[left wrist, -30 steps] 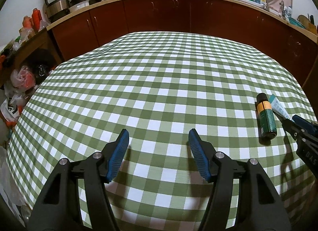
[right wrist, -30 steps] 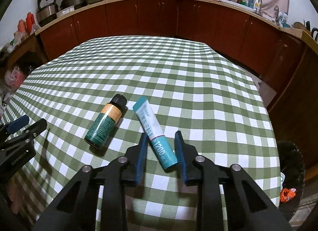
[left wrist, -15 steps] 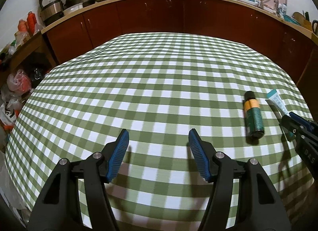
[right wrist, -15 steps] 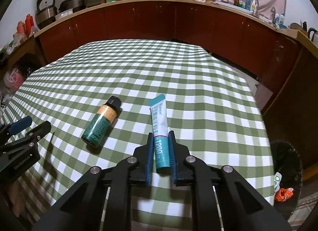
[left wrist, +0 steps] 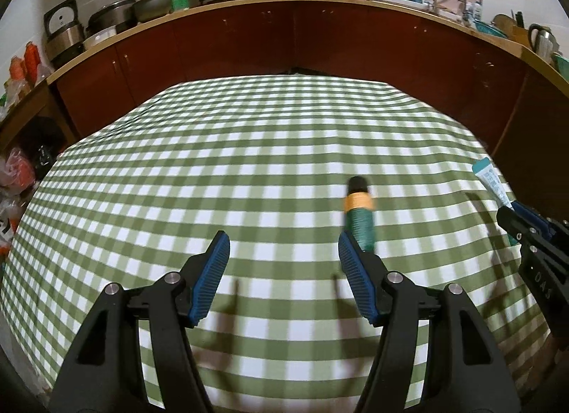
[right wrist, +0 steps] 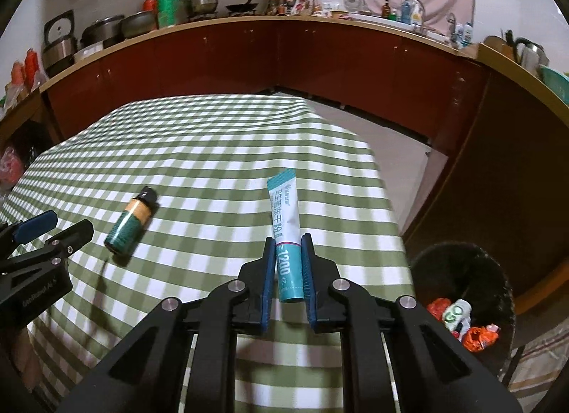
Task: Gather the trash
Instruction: 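Grasp the blue-white toothpaste tube with the right tool while the left tool grasps the green spray can, then carry the tube and green can over the bin and open both tools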
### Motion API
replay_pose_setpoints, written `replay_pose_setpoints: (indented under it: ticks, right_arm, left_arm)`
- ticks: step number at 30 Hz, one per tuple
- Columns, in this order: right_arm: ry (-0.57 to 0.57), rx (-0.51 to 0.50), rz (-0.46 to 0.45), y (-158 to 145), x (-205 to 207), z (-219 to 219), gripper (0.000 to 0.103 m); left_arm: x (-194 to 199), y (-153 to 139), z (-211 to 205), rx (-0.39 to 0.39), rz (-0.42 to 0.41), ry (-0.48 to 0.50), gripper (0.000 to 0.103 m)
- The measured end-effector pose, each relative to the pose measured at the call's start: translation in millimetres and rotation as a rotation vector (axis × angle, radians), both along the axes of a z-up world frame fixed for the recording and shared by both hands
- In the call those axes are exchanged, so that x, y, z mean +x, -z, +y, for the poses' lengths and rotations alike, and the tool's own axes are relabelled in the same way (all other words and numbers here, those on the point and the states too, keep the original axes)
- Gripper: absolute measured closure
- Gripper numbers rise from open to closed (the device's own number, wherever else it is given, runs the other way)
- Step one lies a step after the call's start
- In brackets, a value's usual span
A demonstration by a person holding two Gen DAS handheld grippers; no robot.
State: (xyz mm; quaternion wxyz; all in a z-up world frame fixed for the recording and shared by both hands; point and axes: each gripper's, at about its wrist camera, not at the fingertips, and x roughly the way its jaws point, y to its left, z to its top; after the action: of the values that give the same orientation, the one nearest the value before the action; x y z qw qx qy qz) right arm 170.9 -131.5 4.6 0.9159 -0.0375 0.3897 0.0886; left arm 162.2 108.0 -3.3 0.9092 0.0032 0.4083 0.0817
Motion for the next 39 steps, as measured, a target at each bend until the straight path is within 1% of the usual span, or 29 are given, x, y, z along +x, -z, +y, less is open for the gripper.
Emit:
replay_pose_setpoints:
  ticks: [5,8,15,17,19,20,23,25,27,29,39]
  right_arm:
    - [0.029,0.014,-0.004,-1,-3,-19,0.088]
    - [0.045,0.024,-0.006,0,-4,-30,0.088]
    - [0.064,0.038,0.001,4,-3,-42,0.088]
    - [0.065,0.04,0.002,4,-3,-43,0.088]
    - [0.066,0.042,0.003,5,-3,-45,0.088]
    - [0.067,0.043,0.004,5,-2,-46,0.088]
    - [0.068,0.045,0.003,5,-1,-47,0.088]
    - [0.068,0.045,0.003,5,-1,-47,0.088]
    - [0.068,0.044,0.002,5,-1,-47,0.088]
    - [0.068,0.044,0.002,5,-2,-47,0.088]
    - [0.087,0.045,-0.009,3,-8,-57,0.088]
  left_arm:
    - [14,1,-21,-0.006,0.002,0.029,0.041]
    - [21,3,-33,0.007,0.002,0.045,0.041]
    - [42,17,-52,0.025,0.045,0.065,0.041]
    - [46,20,-52,0.023,0.053,0.065,0.045]
    - [48,22,-53,0.014,0.062,0.068,0.054]
    - [50,24,-53,0.011,0.069,0.073,0.055]
    - [50,27,-53,0.011,0.078,0.087,0.065]
    - [49,28,-54,0.015,0.073,0.099,0.074]
    - [49,29,-57,0.026,0.068,0.112,0.08]
    - [48,29,-59,0.036,0.063,0.116,0.08]
    - [35,19,-73,0.022,0.041,0.141,0.08]
